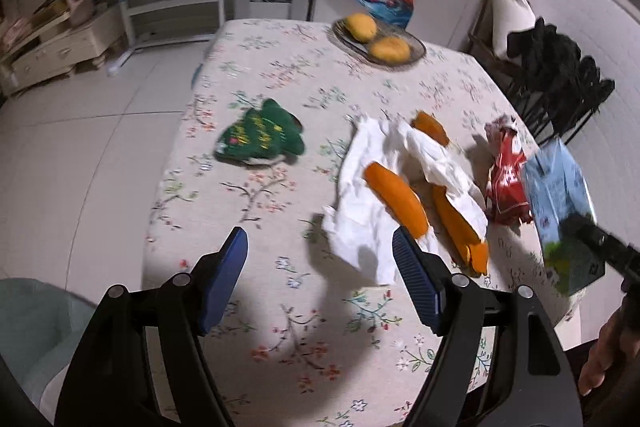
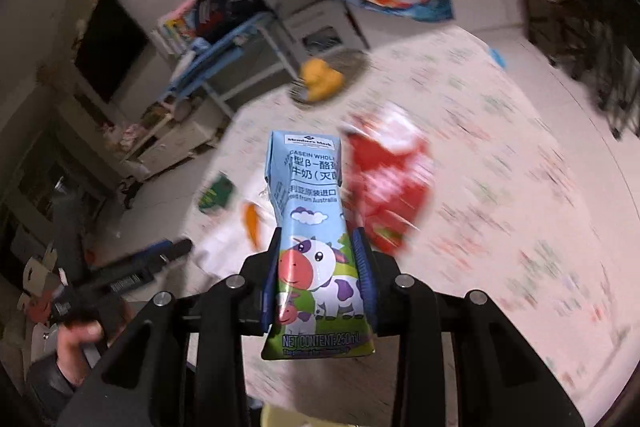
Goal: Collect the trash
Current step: 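Grasp the white tissue with the left gripper while the right holds the carton, then carry the milk carton and tissue over the yellow basin with both grippers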
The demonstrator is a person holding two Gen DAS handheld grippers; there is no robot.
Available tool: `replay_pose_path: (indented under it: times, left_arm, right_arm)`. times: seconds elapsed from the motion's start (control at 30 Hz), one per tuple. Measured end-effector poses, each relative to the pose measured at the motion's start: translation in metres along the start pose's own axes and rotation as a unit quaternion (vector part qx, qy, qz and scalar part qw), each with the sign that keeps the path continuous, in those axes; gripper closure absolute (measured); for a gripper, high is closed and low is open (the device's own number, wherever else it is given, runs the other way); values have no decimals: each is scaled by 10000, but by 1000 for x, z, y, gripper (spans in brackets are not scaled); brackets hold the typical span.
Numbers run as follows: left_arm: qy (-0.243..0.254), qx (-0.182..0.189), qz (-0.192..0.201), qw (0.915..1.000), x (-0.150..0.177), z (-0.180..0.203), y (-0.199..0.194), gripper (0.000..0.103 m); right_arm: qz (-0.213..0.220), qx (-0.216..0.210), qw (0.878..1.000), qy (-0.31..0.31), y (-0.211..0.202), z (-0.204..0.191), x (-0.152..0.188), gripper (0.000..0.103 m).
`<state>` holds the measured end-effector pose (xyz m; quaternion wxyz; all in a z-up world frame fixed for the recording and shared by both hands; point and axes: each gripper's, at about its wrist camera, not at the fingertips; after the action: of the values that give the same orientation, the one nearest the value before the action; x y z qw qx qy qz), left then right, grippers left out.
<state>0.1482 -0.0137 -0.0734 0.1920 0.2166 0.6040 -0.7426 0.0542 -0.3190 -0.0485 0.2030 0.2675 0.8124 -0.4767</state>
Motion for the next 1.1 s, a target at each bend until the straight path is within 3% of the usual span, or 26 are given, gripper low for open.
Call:
replay_pose_path:
  times: [0.1,0.23,0.3,0.37,0.53,0.67,0.73,0.77,0.8,0.9,1.1]
  left_arm:
    - [-184,50,-16,9998,-3,0,3,31]
    - [-328,66,89,9994,-10,8,6,31]
    - [-102,432,273,9986,-14,27,-1,31]
    - [276,530,375,9975,-15,52,-1,27]
    - [628,338,204,9972,-27,90,26,26]
    - [842,-106,37,9964,-35,105,52,27]
    - [808,-185,-145,9965,-37,104,66,44]
    - [753,-122,-198,9969,-38,102,70,66]
    - [669,20,-227,9975,-39,99,71,81]
    - [707,138,35,9974,-41,99,60,90]
    - [322,795,602,9945,-47,82,23,91]
  right_arm:
    - [1,43,9999,114,-1,7,3,69]
    - [-29,354,9987,-366,-1,-7,1,69]
    - [-86,393,9983,-426,2,-7,4,69]
    - [-141,399,9981,-441,5,-5,7,69]
    - [-270,460,9968,-597,5,-4,20,69]
    - [-306,378,9973,-559,3,1,23,68]
    - [-301,336,9976,-524,2,3,23,68]
    - [-299,321,9977,-516,1,4,24,68]
    - [-301,308,9977,-514,2,4,23,68]
    - [-308,284,9977,-533,4,2,23,68]
    - [-111,68,9992,-372,-4,3,21,69]
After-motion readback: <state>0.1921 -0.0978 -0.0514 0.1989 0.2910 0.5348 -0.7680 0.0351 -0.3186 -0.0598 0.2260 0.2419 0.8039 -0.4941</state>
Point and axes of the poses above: each gripper's, at about its wrist camera, not at the fingertips, and y roughly the way its jaws point, z to its right, x to its underside, and after that the axes turned 4 degrees about -y, right-handed
